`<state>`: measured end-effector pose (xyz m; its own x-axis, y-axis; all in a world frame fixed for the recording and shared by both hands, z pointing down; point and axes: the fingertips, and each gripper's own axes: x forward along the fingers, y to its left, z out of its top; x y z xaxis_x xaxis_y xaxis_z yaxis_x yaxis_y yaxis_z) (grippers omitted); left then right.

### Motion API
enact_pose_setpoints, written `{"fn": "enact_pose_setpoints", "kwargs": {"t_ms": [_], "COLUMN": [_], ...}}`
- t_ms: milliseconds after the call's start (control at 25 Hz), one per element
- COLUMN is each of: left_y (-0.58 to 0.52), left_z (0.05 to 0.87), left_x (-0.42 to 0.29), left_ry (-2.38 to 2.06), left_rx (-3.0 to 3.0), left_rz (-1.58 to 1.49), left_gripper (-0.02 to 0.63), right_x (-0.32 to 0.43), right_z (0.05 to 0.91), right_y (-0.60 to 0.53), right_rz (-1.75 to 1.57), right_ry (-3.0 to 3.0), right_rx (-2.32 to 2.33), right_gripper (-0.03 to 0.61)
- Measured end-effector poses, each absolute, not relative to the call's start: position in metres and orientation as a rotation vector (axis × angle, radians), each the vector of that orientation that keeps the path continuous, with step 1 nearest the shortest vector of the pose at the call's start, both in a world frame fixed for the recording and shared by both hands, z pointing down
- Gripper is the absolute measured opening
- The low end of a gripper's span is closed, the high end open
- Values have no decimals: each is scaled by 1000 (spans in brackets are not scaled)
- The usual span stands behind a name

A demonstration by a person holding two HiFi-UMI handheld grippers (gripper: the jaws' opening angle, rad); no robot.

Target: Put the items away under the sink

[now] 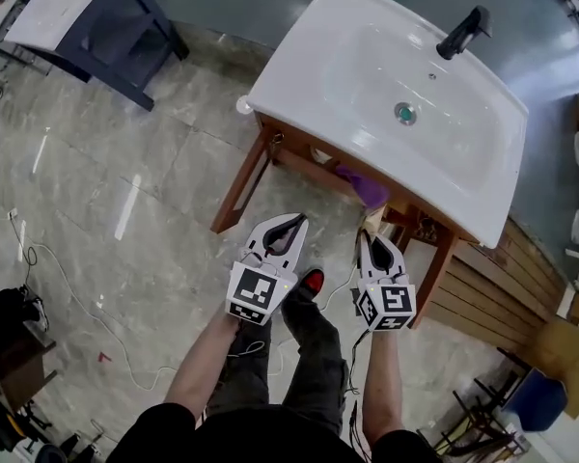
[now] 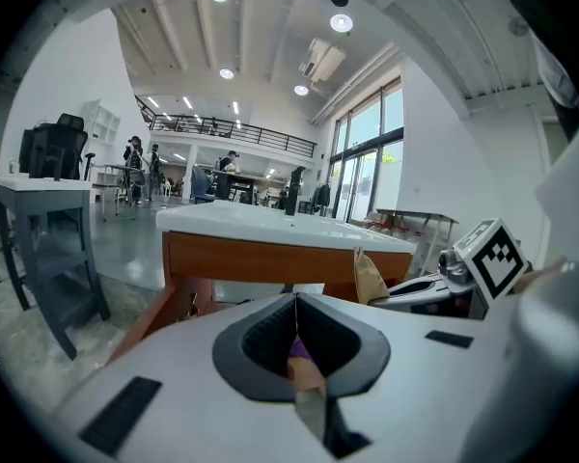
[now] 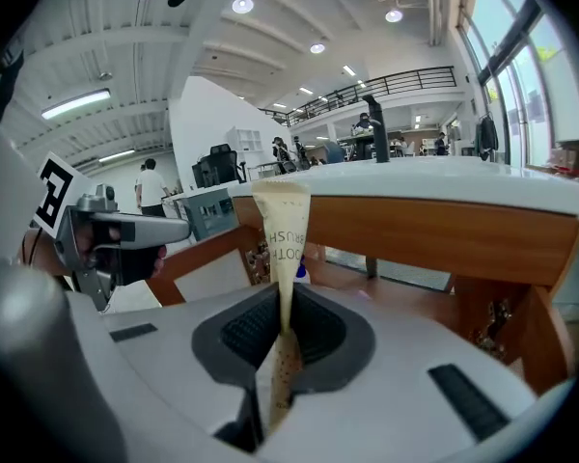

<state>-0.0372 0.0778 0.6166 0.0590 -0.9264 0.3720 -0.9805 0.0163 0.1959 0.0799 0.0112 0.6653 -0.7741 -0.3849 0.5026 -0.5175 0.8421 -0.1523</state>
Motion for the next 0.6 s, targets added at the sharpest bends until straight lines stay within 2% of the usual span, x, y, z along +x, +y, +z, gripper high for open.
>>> {"fn": "enact_pose_setpoints", "kwargs": {"t_ms": [600], "left_y": [70], "left_z": [738], "left_x": [-57], "left_ry": [-1908], "left_rx": [1943], "left_rz": [154], "left_gripper": [9], "right_x": [62], "right_z": [787], "right_y": [-1], "right_rz": [351], "right_ry": [-2532], "right_rx": [651], "right_gripper": [44]}}
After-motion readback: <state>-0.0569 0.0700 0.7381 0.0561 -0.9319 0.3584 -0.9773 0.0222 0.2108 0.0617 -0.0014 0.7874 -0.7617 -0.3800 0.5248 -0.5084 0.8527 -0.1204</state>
